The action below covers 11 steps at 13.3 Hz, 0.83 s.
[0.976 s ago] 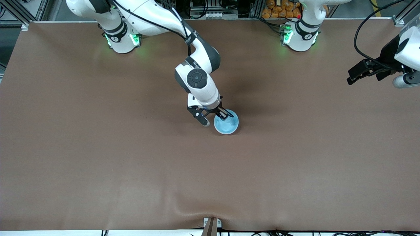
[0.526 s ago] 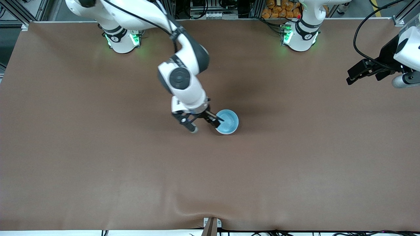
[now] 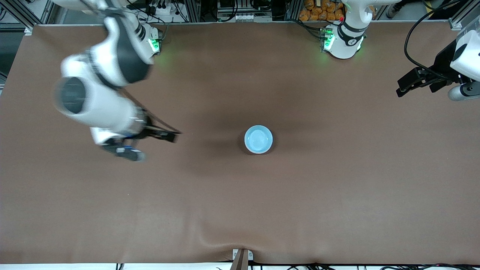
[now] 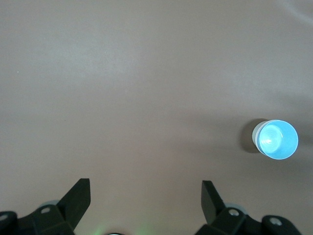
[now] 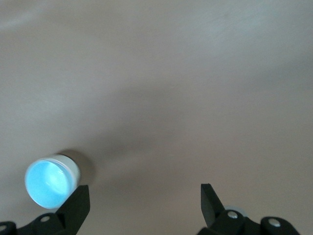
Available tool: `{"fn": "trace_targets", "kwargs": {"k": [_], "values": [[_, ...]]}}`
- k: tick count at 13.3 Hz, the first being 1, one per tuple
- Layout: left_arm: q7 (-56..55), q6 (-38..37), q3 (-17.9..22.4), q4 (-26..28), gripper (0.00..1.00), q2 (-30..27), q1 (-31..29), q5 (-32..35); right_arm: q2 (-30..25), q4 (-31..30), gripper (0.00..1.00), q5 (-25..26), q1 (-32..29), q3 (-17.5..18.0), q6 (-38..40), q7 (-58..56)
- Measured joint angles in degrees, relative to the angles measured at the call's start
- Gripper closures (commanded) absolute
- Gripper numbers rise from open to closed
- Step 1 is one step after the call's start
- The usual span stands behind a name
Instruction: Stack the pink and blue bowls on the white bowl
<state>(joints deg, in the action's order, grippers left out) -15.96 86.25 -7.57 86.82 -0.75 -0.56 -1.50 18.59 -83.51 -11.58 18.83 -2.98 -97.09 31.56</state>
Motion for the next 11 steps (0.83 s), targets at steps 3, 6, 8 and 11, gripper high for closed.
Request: {"fn": "trace_targets", "kwargs": {"k": [3,6,8,11], "values": [[0.03,0.07,0.00,0.00,0.00,0.00,0.00,0.00,-4.11,-1.07,0.00,0.08,-8.74,-0.04,3.75,-11.91],[0.04,0.22,0.00,0.00,0.00,0.00,-0.01,0.00,-9.45,-4.22,0.00,0.52,-16.69,-0.03,4.50,-25.34],[0.05,0.33,0.00,-0.01,0.00,0.00,-0.01,0.00,-13.45,-6.11,0.00,3.32,-19.86,0.09,7.16,-31.35],[0.05,0.39,0.00,0.00,0.00,0.00,-0.01,0.00,-17.51,-6.74,0.00,6.19,-22.43,1.02,12.40,-35.07]]}}
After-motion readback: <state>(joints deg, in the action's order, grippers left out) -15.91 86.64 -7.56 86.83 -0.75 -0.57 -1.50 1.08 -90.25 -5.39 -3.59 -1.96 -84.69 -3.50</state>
